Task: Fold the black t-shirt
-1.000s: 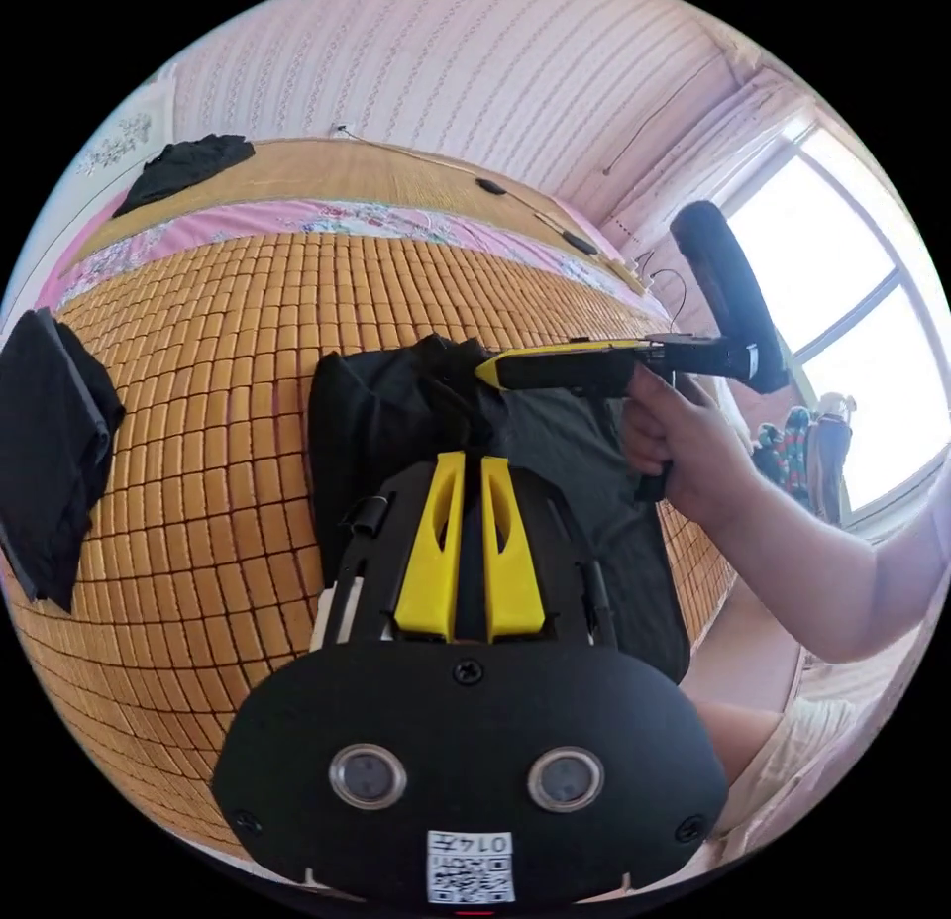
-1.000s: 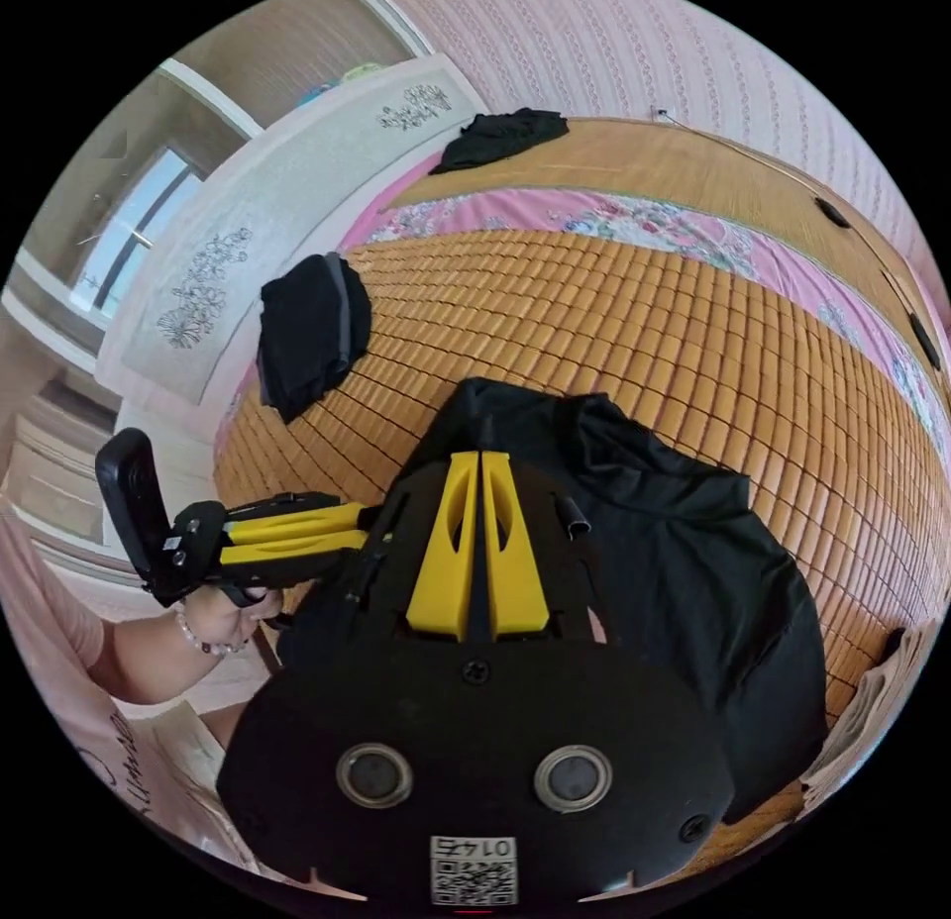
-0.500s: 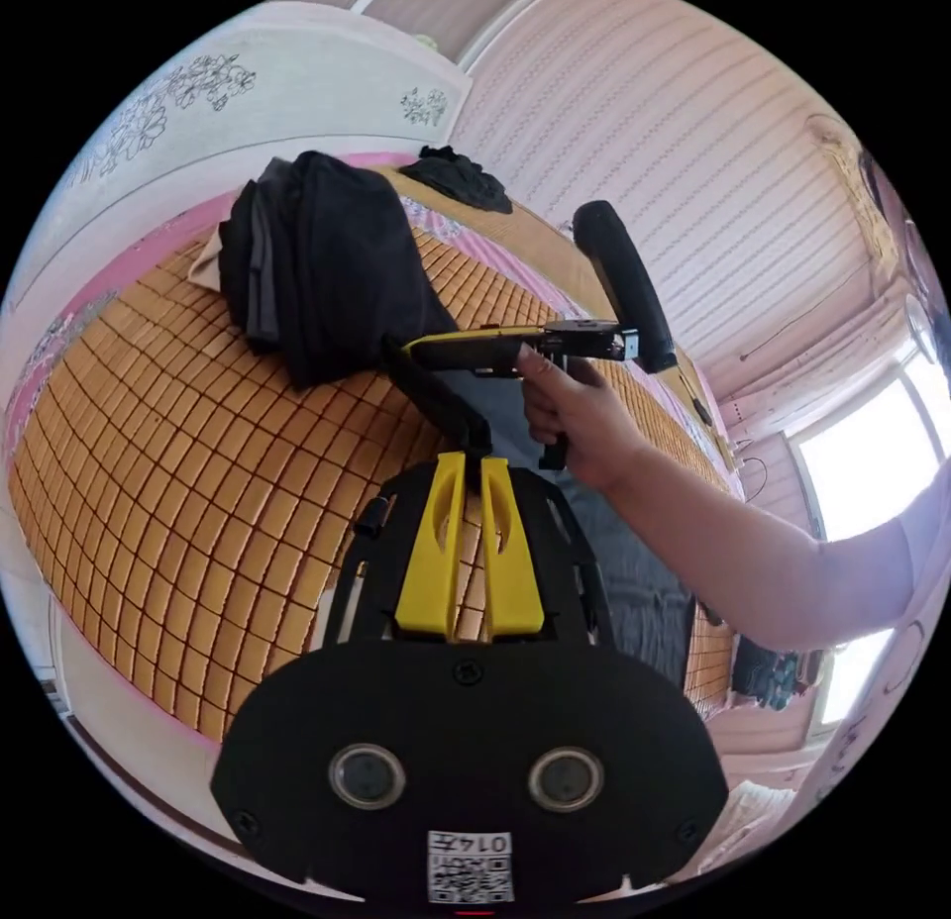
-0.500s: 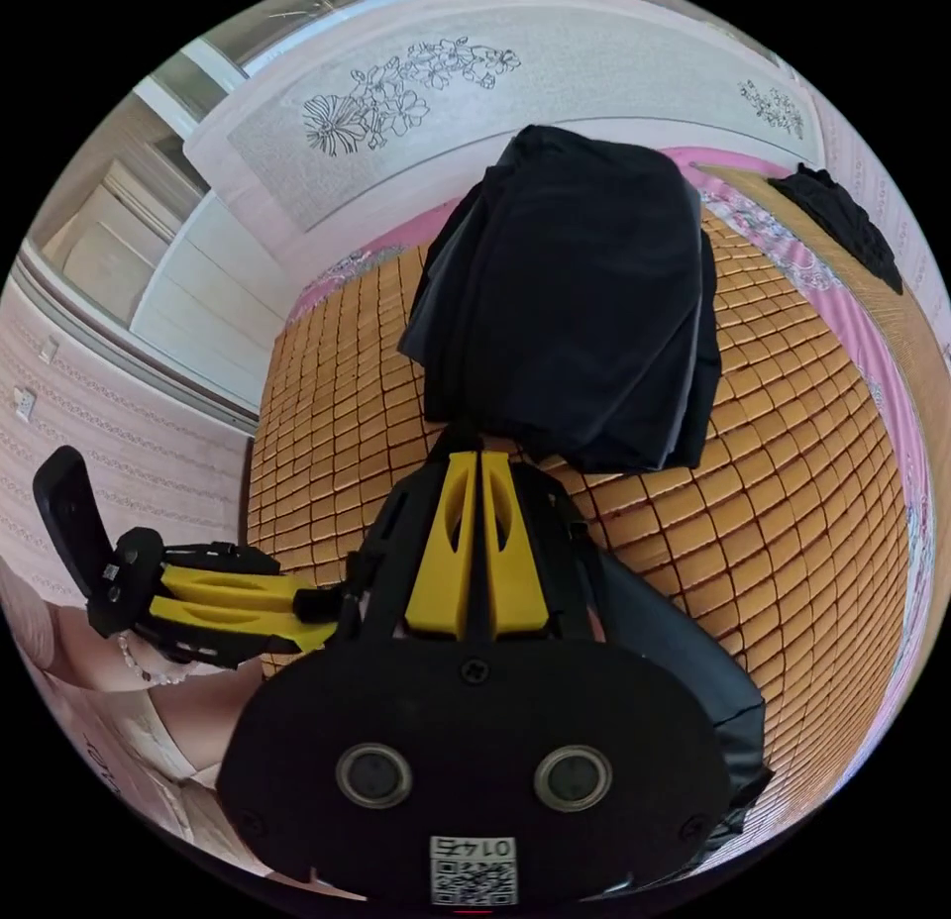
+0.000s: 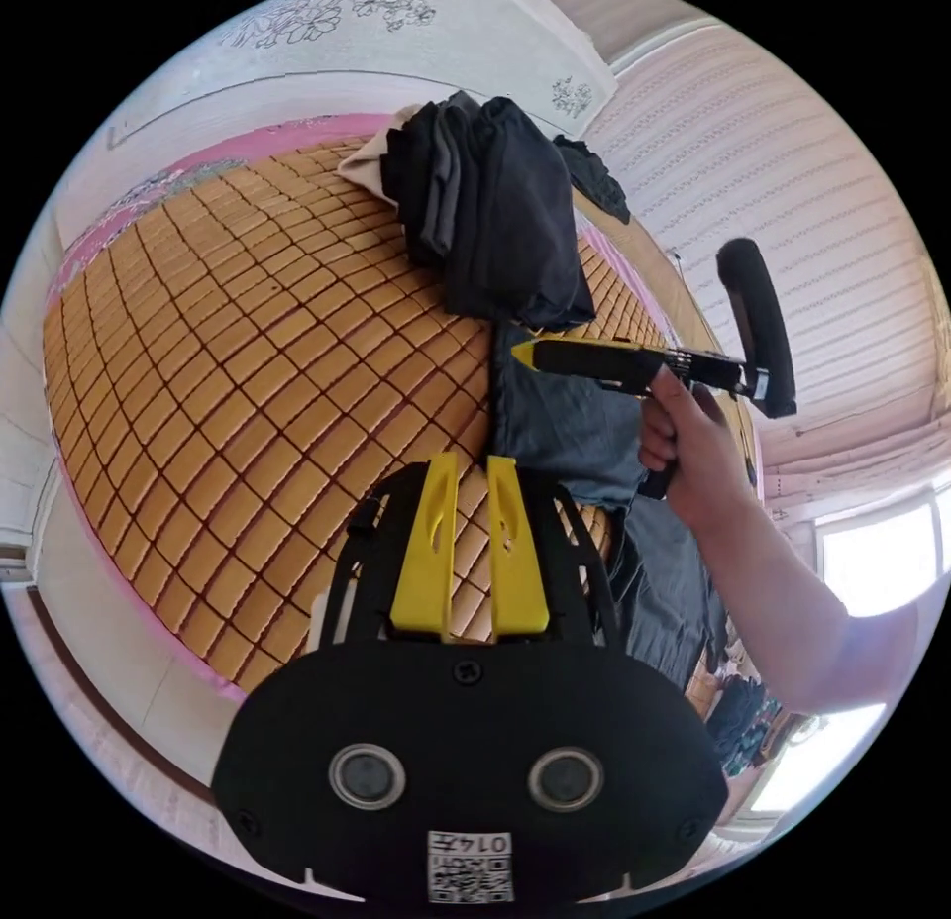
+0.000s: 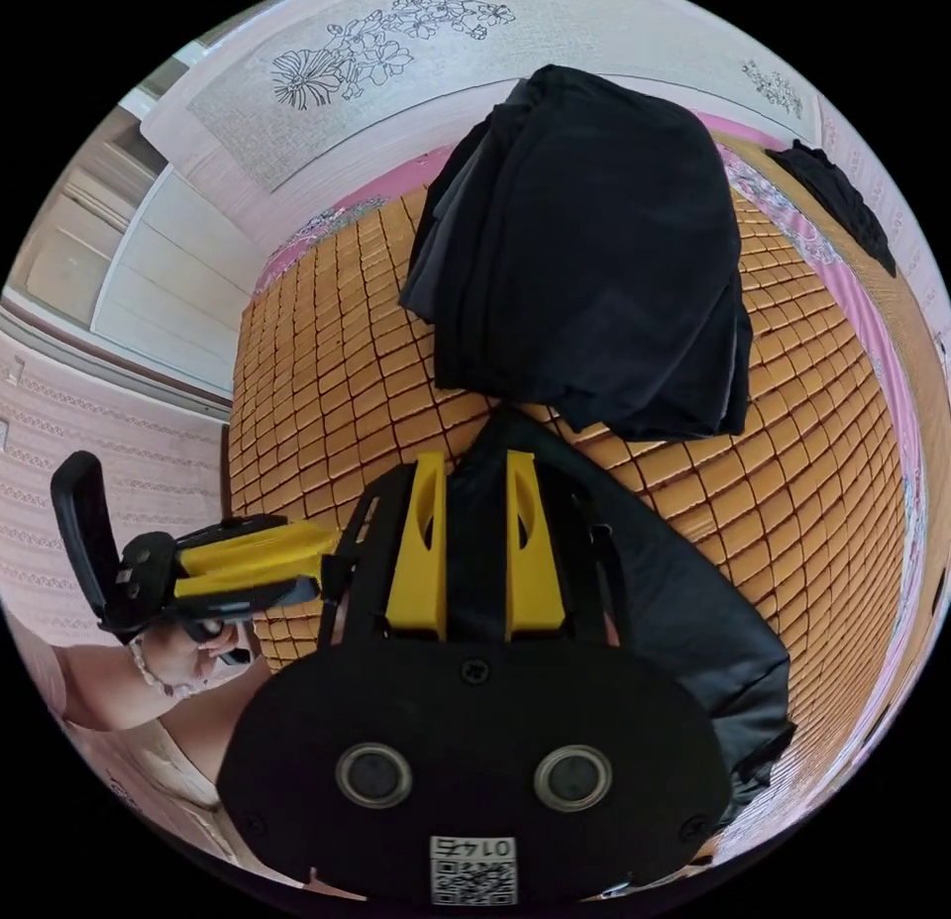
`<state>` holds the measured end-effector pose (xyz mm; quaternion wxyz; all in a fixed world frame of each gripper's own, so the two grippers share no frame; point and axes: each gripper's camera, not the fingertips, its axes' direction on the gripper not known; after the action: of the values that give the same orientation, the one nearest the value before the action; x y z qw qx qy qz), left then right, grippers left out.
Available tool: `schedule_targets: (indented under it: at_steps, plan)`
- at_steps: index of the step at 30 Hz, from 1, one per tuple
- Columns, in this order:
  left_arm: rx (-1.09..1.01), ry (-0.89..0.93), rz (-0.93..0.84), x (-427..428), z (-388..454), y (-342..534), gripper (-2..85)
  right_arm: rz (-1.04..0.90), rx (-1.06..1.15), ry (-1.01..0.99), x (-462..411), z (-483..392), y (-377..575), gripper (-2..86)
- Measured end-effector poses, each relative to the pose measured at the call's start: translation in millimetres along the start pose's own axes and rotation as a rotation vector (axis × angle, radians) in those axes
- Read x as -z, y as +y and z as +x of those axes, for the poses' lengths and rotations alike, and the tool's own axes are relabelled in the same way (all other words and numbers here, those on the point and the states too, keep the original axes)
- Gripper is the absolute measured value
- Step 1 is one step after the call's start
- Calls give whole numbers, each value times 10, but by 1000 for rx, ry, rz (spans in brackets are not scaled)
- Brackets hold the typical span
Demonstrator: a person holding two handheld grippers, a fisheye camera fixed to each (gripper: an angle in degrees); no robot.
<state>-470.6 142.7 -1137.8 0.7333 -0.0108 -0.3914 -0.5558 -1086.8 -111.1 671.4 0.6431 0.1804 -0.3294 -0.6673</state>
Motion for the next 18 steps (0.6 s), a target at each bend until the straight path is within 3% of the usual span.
schedule_targets:
  at_steps: [4, 6, 10, 13, 18]
  plan:
    - [-56, 11, -62, -245, 193, -81, 74, 18, -15, 90, -32, -75, -88, 59]
    - [-74, -58, -54, -366, 272, -50, 35, 52, -68, 76, 68, 68, -65, 22]
    - [-101, -55, -67, -416, 344, -38, 3, 165, -119, -77, 493, 460, 135, 8]
    - [-177, -45, -12, -303, 594, -8, -8, 356, -189, -182, 1210, 846, 601, 5]
    - [-534, 105, 126, 23, 1629, 273, -10, 639, -286, -280, 2587, 1540, 1836, 4]
